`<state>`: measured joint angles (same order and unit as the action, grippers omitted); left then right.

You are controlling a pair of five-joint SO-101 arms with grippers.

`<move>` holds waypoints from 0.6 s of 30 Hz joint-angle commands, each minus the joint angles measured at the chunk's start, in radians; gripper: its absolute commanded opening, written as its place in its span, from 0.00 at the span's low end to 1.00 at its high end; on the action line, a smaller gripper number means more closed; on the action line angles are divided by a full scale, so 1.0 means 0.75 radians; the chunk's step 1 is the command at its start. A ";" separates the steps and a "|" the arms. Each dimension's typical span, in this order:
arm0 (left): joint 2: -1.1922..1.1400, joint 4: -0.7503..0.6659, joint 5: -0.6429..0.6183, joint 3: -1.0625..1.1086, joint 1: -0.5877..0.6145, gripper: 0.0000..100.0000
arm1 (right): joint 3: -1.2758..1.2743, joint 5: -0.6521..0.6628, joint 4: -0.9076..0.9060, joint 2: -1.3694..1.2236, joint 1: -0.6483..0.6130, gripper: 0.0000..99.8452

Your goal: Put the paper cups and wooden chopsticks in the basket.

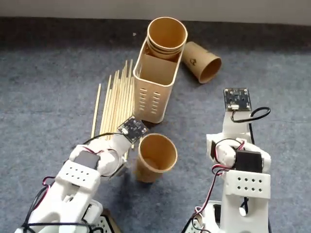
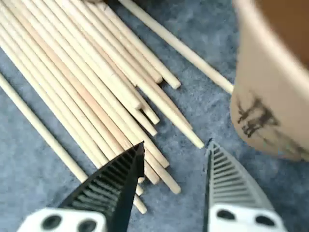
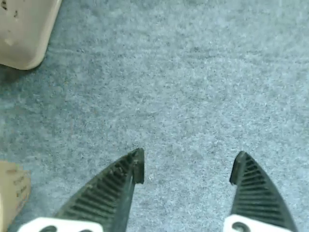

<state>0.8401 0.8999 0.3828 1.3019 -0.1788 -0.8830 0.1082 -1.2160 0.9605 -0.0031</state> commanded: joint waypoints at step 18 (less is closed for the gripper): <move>0.015 0.153 -0.123 -0.686 0.580 0.22 | 0.361 -0.086 -0.212 -0.230 -0.639 0.29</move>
<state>0.8416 0.9858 0.3122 0.8938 0.1880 -0.7158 0.0560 -1.3203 0.8286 -0.3728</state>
